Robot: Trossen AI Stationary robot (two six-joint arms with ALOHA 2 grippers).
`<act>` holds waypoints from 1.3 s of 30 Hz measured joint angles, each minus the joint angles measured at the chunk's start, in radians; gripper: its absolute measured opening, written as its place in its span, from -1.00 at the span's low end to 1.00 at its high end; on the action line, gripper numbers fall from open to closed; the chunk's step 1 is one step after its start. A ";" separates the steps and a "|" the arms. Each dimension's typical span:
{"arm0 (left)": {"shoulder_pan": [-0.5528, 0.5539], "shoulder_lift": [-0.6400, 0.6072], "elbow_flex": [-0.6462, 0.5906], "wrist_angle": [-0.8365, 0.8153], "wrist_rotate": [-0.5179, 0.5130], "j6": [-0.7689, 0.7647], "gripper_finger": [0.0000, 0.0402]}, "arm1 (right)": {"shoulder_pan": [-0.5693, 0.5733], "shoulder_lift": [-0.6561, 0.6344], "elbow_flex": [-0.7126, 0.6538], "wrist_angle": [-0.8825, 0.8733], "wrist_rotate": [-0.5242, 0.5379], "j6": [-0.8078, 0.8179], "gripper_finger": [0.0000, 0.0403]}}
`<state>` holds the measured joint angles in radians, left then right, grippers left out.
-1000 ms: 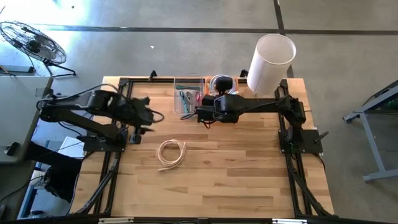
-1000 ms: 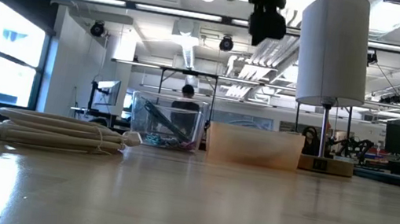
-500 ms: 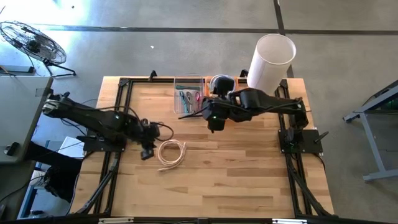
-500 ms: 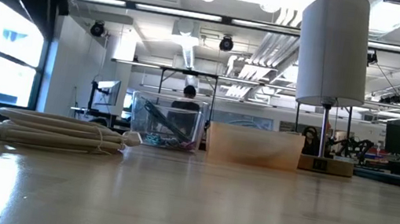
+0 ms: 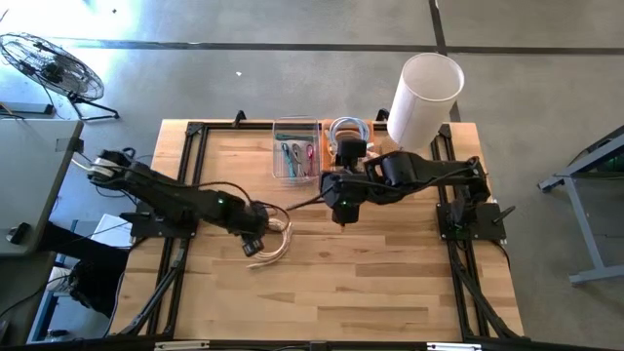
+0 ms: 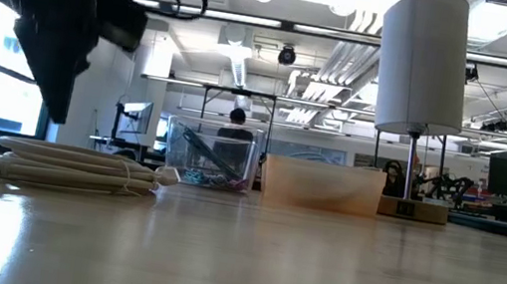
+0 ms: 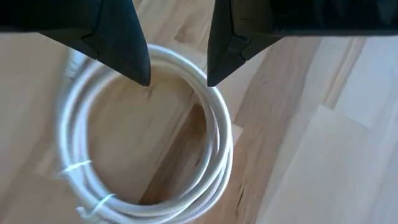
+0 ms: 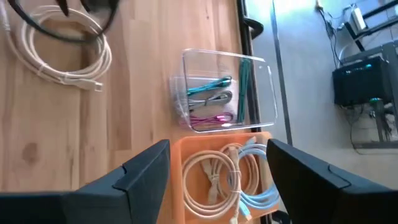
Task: Pick & Place USB Port
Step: Put the light brown hdmi cable into the orange bin
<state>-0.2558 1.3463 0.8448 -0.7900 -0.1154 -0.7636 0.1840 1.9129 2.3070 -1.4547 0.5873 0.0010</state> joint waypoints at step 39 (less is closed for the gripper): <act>-0.027 -0.023 0.506 -0.178 -0.438 0.408 -0.95 | 0.140 -0.178 0.002 0.091 -0.052 -0.035 0.29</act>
<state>-0.2829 1.3229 1.3506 -0.9677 -0.5537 -0.3554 0.3244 1.7349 2.3091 -1.3635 0.5353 -0.0342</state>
